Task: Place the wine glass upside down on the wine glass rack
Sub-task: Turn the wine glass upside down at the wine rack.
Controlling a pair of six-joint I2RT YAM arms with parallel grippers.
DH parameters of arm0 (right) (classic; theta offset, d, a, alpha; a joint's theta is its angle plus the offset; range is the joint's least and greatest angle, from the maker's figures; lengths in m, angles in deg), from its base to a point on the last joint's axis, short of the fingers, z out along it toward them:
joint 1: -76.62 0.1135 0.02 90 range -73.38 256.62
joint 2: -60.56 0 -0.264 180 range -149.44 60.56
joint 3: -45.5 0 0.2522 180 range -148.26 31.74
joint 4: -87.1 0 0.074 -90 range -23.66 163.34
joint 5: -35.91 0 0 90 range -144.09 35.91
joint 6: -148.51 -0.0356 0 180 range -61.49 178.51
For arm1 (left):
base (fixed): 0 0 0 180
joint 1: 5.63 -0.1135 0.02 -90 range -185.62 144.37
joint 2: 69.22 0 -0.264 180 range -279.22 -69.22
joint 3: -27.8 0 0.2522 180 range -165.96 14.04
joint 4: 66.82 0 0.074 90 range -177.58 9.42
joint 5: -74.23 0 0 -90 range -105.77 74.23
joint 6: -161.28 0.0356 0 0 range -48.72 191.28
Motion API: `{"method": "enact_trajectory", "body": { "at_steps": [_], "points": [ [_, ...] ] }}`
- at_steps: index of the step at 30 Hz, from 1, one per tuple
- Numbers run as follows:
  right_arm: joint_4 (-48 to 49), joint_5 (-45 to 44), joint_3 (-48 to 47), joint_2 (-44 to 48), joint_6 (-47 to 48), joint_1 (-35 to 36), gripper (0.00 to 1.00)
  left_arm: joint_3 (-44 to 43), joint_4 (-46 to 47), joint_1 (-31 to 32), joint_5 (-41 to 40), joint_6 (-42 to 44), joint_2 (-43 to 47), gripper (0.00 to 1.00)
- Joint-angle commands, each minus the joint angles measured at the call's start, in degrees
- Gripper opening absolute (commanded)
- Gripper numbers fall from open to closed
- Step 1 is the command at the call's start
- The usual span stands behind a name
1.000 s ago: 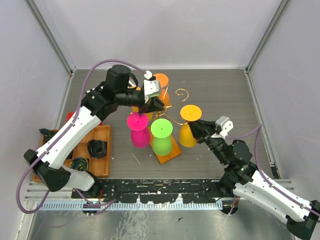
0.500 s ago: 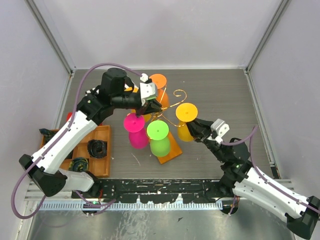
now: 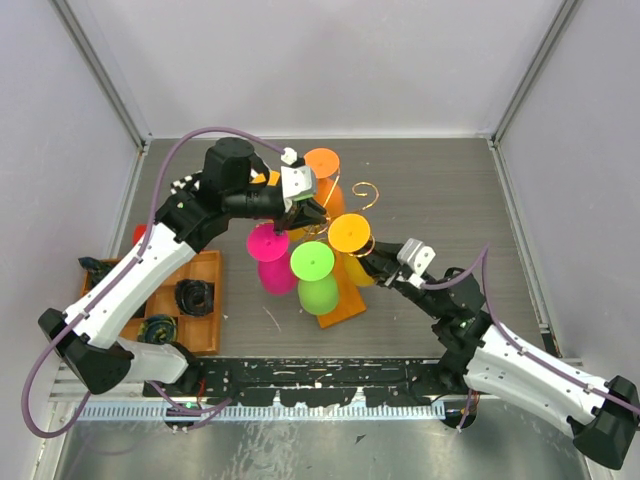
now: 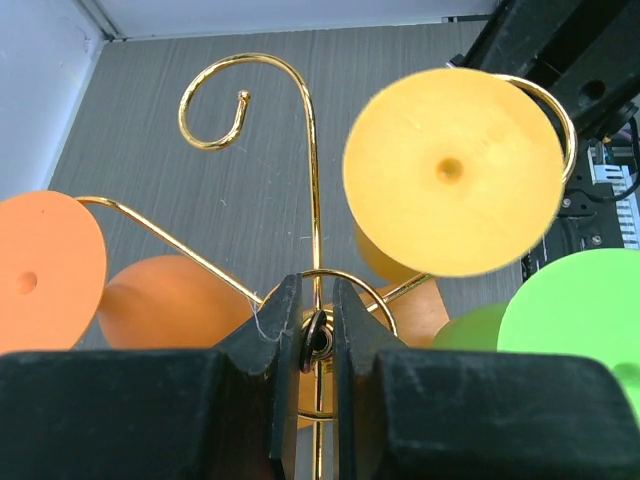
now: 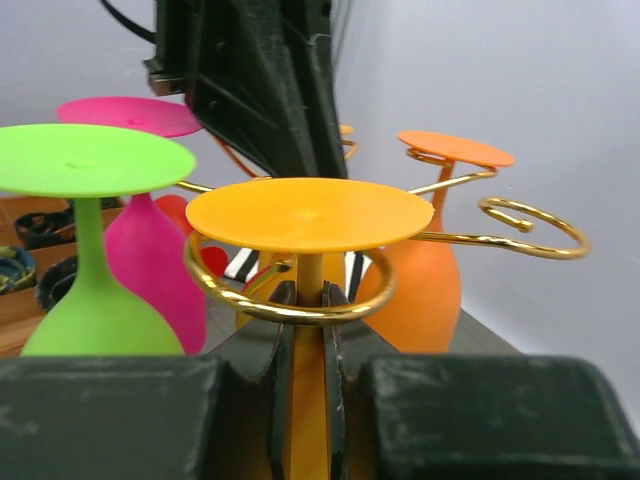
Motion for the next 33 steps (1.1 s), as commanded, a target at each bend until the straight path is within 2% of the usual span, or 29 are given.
{"method": "enact_trajectory", "body": {
  "at_steps": [1, 9, 24, 33],
  "points": [
    [1.5, 6.5, -2.0, 0.1, 0.8, 0.5, 0.01, 0.9, 2.1, 0.1, -0.5, -0.4, 1.4, 0.0],
    [1.7, 7.9, 0.1, 3.6, -0.9, 0.5, 0.01, 1.1, 2.4, 0.1, -0.8, -0.5, 1.6, 0.0],
    [-0.2, 0.1, 2.7, 10.1, -3.9, 0.5, 0.01, 1.5, 2.8, 0.1, -1.2, -0.6, 1.8, 0.0],
    [-3.6, -5.9, 0.3, 7.2, -4.6, 0.5, 0.01, 1.8, 3.3, 0.1, -1.3, -0.8, 2.2, 0.0]
  ]
}}
